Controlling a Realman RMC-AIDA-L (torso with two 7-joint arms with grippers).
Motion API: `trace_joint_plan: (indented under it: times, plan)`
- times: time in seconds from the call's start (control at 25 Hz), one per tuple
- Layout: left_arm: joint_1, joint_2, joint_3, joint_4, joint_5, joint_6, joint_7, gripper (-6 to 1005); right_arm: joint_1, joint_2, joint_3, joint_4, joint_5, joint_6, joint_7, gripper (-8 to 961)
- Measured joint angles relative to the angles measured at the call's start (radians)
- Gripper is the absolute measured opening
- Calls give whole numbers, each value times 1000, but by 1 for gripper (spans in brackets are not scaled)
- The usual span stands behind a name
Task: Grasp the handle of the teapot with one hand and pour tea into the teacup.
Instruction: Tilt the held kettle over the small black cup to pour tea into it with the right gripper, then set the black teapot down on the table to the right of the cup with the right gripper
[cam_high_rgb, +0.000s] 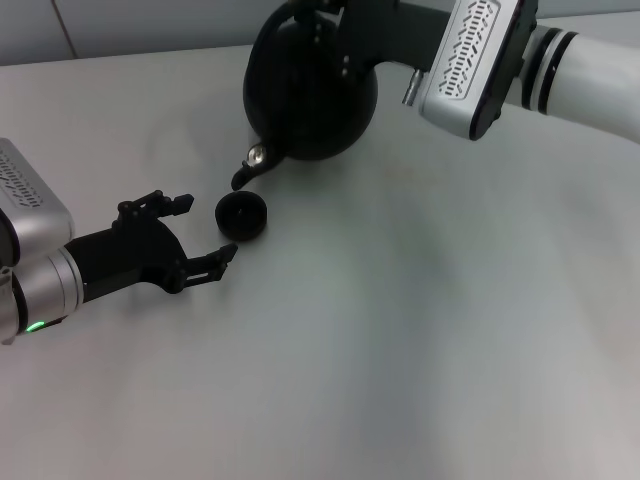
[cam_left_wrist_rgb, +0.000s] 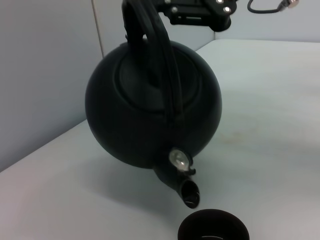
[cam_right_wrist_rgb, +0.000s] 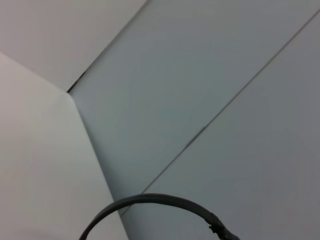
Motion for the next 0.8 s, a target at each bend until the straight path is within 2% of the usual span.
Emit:
trace_joint_plan:
  times: [0.2, 0.44, 0.6, 0.8]
  plan:
    - [-2, 0, 0, 0, 0, 0, 0, 844, -4, 0, 0, 2, 17, -2, 34, 66]
    - [-2, 1, 0, 0, 0, 0, 0, 844, -24, -5, 8, -10, 17, -37, 172, 66]
    - [-1, 2, 0, 1, 0, 0, 0, 844, -70, -6, 12, -60, 42, -56, 301, 66]
    - [7, 2, 0, 5, 0, 0, 0, 844, -145, -11, 17, -79, 190, -74, 381, 67]
